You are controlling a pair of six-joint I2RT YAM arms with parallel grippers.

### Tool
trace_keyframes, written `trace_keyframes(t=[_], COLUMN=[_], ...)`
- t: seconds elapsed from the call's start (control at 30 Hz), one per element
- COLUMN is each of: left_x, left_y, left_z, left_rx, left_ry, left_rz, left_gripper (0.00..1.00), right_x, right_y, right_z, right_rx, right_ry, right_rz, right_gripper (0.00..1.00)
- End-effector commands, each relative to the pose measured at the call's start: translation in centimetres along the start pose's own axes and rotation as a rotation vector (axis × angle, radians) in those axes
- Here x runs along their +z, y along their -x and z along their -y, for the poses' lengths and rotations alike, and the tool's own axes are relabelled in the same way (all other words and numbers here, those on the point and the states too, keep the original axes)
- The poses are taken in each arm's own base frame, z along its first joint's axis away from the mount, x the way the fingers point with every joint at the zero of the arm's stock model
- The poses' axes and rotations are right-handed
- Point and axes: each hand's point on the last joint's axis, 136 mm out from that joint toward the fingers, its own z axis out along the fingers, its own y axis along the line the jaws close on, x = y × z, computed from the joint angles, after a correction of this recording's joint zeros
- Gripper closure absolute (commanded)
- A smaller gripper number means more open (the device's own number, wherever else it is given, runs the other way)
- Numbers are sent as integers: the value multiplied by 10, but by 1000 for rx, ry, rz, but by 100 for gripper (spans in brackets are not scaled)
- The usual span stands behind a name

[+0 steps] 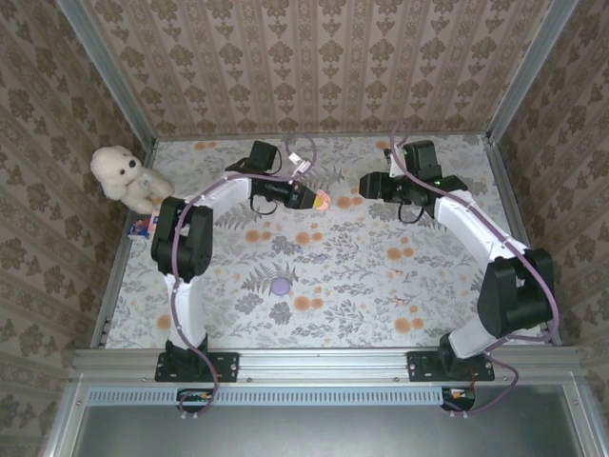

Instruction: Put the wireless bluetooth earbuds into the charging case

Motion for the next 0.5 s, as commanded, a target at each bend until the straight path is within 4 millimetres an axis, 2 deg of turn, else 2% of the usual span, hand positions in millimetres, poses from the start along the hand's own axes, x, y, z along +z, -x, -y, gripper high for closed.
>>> trace_keyframes(t=[0.0,0.13,0.17,0.23,0.3,0.37,0.47], left_x=[-8,-19,-12,-18,-27,-22,-7], left_y=[36,46,45,48,52,55,53], left_z=[0,3,14,25,34,31,50], left_rx=[166,366,419,547,602,576,679], left_ry=[110,220,217,236,232,269,306], left_rz=[181,384,422,581,724,732,728], left_gripper=[100,100,100,100,100,100,100], right_x=[-11,-21,-22,-24,-25,-28,-36], right_y=[-26,-42,-46,-54,-58,-67,-67], right_z=[17,35,37,44,48,54,55], right_rx=[116,203,220,257,281,308,322], right_ry=[-99,-191,-204,-233,-249,-274,-276], right_rz=[-52,-60,-64,-69,-66,-89,-68], right_gripper=[33,32,32,32,32,32,32])
